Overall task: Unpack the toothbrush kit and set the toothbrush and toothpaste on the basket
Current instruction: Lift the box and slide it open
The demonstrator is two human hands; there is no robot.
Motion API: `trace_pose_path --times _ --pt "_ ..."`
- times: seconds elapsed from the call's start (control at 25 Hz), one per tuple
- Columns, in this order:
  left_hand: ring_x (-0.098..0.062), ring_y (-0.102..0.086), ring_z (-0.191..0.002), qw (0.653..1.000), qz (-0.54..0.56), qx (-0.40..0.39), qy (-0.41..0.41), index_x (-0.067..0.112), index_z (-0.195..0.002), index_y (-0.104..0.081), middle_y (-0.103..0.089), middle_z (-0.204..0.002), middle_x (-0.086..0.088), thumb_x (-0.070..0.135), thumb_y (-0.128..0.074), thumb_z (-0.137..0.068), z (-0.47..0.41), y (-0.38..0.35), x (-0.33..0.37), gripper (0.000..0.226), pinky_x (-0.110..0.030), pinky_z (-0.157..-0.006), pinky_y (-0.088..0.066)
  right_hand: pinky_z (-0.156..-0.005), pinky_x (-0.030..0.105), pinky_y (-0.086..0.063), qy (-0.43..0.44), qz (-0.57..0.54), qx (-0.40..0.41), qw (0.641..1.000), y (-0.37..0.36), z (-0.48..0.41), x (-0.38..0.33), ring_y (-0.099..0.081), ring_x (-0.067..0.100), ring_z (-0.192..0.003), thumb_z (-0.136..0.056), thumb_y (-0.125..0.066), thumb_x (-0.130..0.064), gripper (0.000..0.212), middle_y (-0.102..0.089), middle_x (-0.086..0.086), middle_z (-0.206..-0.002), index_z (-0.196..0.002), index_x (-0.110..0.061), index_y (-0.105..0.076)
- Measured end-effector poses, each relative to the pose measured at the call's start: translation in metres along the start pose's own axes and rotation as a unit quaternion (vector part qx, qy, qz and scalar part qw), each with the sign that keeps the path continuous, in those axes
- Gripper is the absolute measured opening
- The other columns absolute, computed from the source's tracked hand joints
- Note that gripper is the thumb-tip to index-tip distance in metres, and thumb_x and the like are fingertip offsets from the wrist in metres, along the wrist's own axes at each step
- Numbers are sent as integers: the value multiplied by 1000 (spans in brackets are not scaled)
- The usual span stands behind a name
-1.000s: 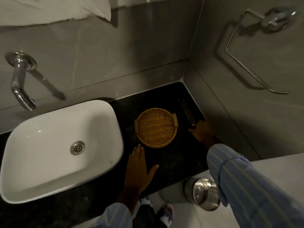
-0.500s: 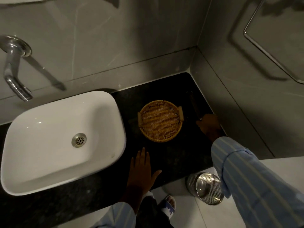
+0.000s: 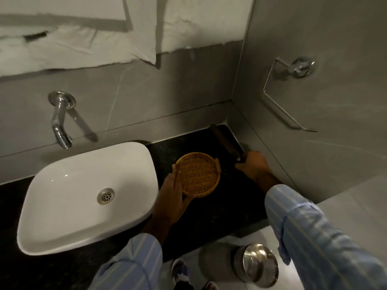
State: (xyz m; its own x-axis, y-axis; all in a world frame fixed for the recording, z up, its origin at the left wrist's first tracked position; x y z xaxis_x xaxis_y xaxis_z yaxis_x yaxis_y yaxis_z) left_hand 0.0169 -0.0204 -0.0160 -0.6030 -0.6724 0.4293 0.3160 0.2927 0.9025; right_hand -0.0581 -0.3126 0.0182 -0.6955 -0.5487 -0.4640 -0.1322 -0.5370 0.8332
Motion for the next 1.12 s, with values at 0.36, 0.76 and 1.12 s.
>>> trace_pose_path --times 0.36,0.76,1.12 --pt "-21 -50 -132 937 333 90 54 25 -150 -38 -49 -148 -3 68 -65 -75 -85 183 63 90 -42 -112 -40 -61 30 -48 114 -4 84 990 94 41 -71 -67 28 -78 -61 -71 -40 40 -66 8 -82 -86 -9 -69" --pt "-40 -67 -94 856 516 3 -36 -6 -118 -68 -68 -115 -32 5 -66 -90 -99 277 123 30 -55 -95 -53 -63 29 -47 207 -23 179 962 158 86 -107 -65 22 -74 -59 -69 -37 40 -68 4 -82 -91 -13 -73" --pt "-28 -76 -89 877 476 -56 -37 -7 -115 -67 -73 -107 -25 1 -61 -91 -102 304 150 26 -29 -74 -62 -78 27 -51 249 -4 206 946 189 99 -118 -65 21 -86 -73 -77 -20 32 -71 7 -97 -102 -11 -71"
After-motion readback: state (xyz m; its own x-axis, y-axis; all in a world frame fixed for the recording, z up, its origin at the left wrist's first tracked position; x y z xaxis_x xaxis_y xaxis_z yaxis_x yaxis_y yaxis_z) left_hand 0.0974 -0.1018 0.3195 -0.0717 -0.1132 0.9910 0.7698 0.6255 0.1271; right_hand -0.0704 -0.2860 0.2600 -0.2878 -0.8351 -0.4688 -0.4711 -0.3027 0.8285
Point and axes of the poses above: each hand's wrist, its own z-axis away from the middle knuckle, its own y-axis out of the back of the hand, x = y × z, the point moved 7 cm from there along -z, towards the middle knuckle
